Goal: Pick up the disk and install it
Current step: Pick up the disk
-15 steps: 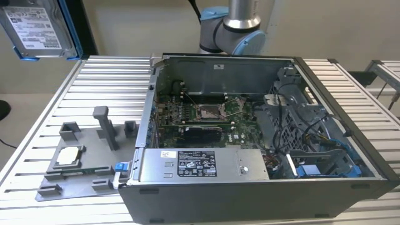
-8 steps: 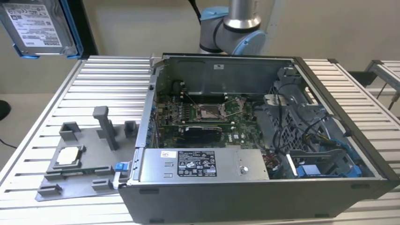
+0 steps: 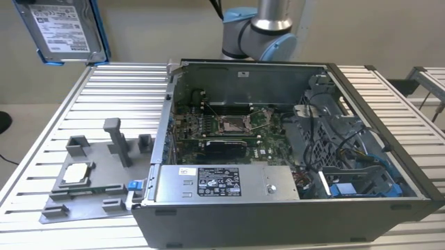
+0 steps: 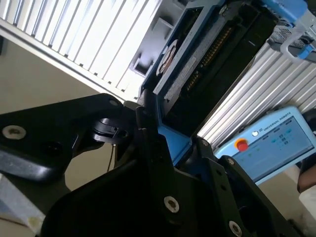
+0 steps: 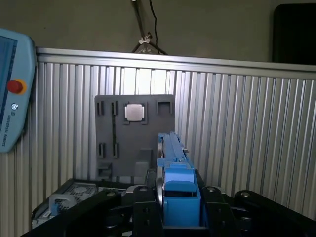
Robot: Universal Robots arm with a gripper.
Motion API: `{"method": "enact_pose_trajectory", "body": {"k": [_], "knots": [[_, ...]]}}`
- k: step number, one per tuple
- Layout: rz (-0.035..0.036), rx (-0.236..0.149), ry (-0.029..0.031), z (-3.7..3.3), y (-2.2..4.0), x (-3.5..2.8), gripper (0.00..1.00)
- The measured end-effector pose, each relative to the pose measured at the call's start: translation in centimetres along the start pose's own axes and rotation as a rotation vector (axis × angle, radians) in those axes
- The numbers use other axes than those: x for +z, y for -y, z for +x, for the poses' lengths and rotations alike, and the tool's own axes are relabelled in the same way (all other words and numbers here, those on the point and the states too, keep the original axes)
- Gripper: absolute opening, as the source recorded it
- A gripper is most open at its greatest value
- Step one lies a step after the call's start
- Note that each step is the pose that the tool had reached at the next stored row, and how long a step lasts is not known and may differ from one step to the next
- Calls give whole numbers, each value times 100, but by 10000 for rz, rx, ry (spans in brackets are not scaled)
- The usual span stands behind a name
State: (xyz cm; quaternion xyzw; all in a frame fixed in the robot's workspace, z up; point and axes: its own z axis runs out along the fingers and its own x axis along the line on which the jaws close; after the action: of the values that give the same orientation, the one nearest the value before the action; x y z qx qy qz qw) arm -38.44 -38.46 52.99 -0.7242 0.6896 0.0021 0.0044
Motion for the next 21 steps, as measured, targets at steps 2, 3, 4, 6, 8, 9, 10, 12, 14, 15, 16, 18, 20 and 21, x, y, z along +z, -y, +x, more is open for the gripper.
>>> {"method": "enact_pose_trajectory", "body": {"k": [2, 3, 4, 6, 8, 9, 10, 12, 14, 15, 16, 18, 20, 21], "knots": [[1, 0, 1, 5, 90, 1, 0], [1, 0, 0, 7, 135, 1, 0], [0, 0, 0, 9, 181, 1, 0], [0, 0, 0, 13, 269, 1, 0], [1, 0, 1, 17, 342, 2, 0], [1, 0, 1, 18, 373, 2, 0], [0, 0, 0, 21, 434, 1, 0], [1, 0, 0, 25, 519, 2, 0], [0, 0, 0, 29, 583, 2, 0], [0, 0, 0, 30, 613, 2, 0], [1, 0, 0, 32, 644, 2, 0], [1, 0, 0, 35, 704, 3, 0], [0, 1, 0, 37, 763, 3, 0], [1, 0, 0, 39, 793, 3, 0]]}}
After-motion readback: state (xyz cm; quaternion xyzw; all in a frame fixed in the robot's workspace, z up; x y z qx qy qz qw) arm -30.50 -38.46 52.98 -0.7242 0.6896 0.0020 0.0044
